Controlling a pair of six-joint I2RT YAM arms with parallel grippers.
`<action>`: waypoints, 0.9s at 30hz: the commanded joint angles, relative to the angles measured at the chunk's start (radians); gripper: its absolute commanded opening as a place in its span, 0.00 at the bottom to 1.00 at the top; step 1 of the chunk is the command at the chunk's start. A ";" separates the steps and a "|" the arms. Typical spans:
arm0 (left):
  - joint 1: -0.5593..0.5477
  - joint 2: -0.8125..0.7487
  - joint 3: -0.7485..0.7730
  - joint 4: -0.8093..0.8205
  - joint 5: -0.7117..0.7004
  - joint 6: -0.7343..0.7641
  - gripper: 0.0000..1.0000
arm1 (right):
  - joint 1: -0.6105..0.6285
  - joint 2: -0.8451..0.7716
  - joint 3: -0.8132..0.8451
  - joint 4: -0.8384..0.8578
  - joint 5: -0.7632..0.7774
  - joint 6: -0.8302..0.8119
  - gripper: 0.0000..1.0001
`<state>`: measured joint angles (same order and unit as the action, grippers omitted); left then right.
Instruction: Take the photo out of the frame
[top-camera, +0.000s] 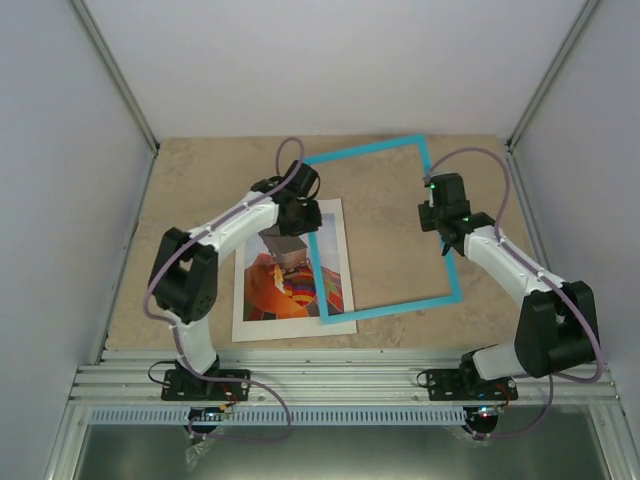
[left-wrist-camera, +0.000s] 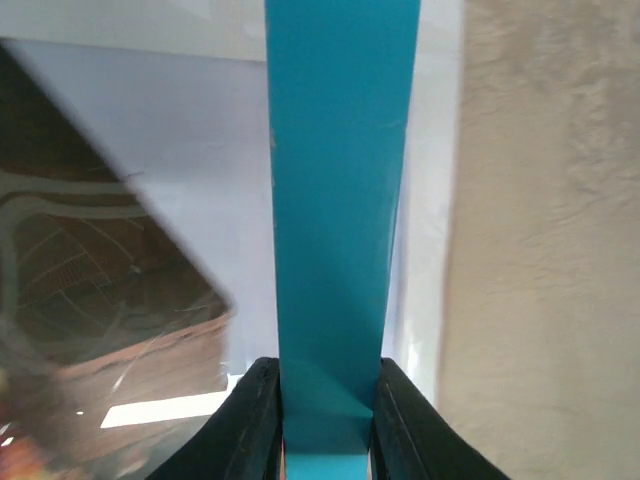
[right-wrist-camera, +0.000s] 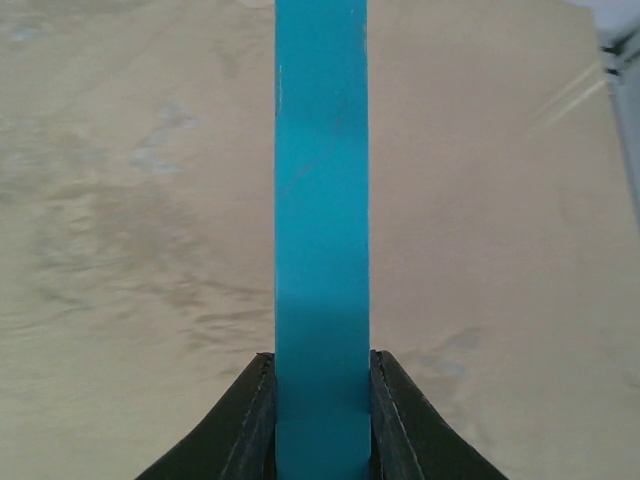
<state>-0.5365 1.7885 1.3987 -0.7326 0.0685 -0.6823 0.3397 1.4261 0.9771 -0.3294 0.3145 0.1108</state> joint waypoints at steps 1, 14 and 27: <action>-0.086 0.092 0.152 0.211 0.262 -0.096 0.00 | -0.107 0.018 -0.036 0.101 -0.063 -0.142 0.00; -0.204 0.469 0.481 0.234 0.381 -0.149 0.00 | -0.429 0.226 -0.068 0.324 -0.052 -0.224 0.00; -0.204 0.571 0.533 0.213 0.307 -0.131 0.10 | -0.478 0.438 0.040 0.314 -0.097 -0.261 0.26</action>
<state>-0.6922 2.3608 1.8881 -0.5720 0.2329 -0.8280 -0.1383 1.8404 0.9764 -0.0574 0.1989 -0.2150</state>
